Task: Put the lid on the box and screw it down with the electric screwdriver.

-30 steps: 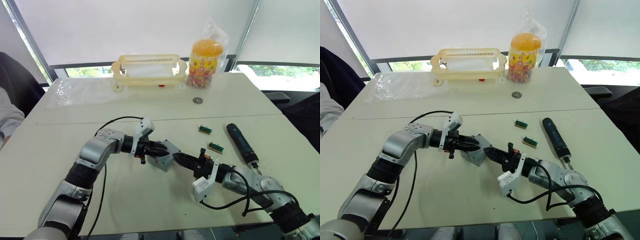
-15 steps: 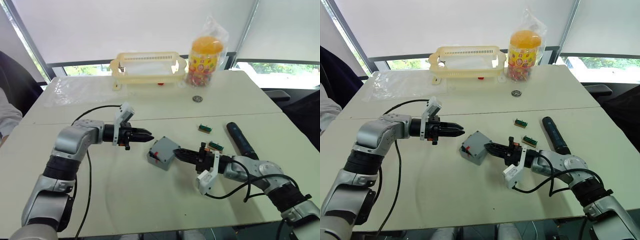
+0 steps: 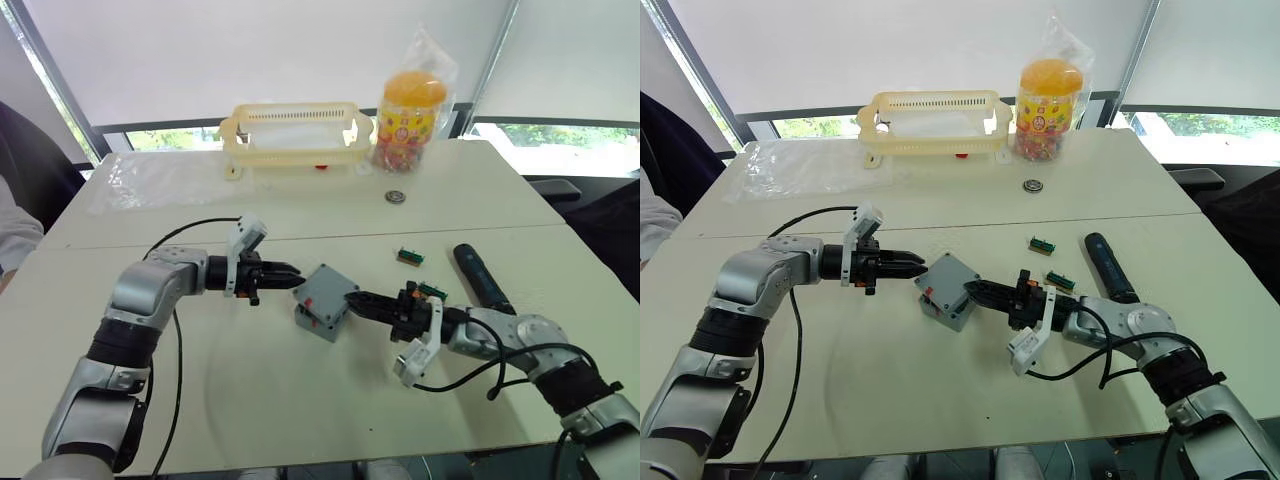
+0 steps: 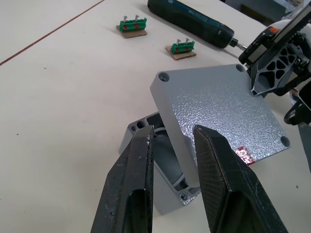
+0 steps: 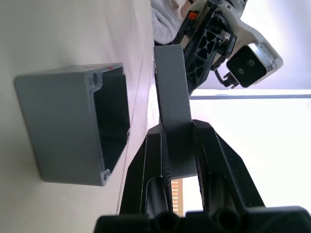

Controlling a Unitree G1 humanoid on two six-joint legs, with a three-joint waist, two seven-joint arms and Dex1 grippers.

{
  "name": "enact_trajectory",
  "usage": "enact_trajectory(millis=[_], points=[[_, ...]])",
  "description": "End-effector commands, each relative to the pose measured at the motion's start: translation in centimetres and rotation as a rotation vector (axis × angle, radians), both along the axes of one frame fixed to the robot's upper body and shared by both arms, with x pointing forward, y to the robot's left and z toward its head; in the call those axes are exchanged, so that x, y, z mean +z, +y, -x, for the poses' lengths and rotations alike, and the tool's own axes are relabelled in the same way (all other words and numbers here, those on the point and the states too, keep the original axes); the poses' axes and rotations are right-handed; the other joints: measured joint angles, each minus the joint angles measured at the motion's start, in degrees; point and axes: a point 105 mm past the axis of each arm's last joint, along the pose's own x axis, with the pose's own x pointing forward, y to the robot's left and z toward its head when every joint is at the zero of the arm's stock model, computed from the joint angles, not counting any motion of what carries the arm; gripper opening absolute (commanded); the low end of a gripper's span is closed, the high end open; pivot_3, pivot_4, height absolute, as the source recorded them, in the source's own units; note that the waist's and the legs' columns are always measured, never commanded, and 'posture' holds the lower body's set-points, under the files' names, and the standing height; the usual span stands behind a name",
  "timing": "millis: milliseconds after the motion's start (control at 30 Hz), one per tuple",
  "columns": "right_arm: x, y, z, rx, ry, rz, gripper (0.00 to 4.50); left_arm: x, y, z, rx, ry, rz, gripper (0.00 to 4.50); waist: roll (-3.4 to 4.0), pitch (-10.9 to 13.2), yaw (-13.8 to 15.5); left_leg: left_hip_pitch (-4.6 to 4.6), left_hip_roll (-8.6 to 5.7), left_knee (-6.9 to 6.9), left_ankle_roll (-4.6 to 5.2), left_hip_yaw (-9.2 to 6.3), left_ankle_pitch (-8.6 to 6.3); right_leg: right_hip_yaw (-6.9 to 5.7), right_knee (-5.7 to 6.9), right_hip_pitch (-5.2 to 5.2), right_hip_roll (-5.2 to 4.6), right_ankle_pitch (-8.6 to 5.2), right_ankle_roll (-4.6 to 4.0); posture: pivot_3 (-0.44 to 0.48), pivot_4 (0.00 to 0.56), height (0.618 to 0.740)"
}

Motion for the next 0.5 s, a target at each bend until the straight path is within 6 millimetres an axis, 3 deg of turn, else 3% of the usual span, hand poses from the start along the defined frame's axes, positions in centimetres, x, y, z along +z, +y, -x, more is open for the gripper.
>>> enact_trajectory(millis=[33, 267, 500], points=[[0.6, 0.2, -0.3, 0.034, -0.022, 0.004, 0.14, 0.7, 0.3, -0.2, 0.001, -0.032, -0.002, 1.25, 0.00, 0.00, -0.01, 0.00, 0.00, 0.00, 0.00, 0.00, 0.00, 0.00, 0.00, -0.01, 0.00, 0.00, 0.00, 0.000, 0.150, 0.740], [-0.1, -0.1, -1.1, 0.072, -0.004, 0.053, 0.14, 1.4, 1.2, -0.2, 0.010, -0.051, -0.014, 1.25, 0.01, 0.01, -0.04, -0.14, 0.00, -0.01, -0.01, 0.01, 0.01, 0.00, 0.02, -0.15, 0.00, 0.00, 0.00, 0.000, 0.150, 0.740], [-0.7, -0.3, -1.4, 0.098, 0.030, 0.064, 0.14, 1.1, -0.5, 0.2, -0.044, -0.064, -0.019, 1.25, 0.02, 0.01, 0.03, -0.21, 0.00, 0.01, -0.02, 0.01, 0.01, 0.00, 0.02, -0.21, 0.00, 0.01, 0.00, 0.000, 0.150, 0.740]])
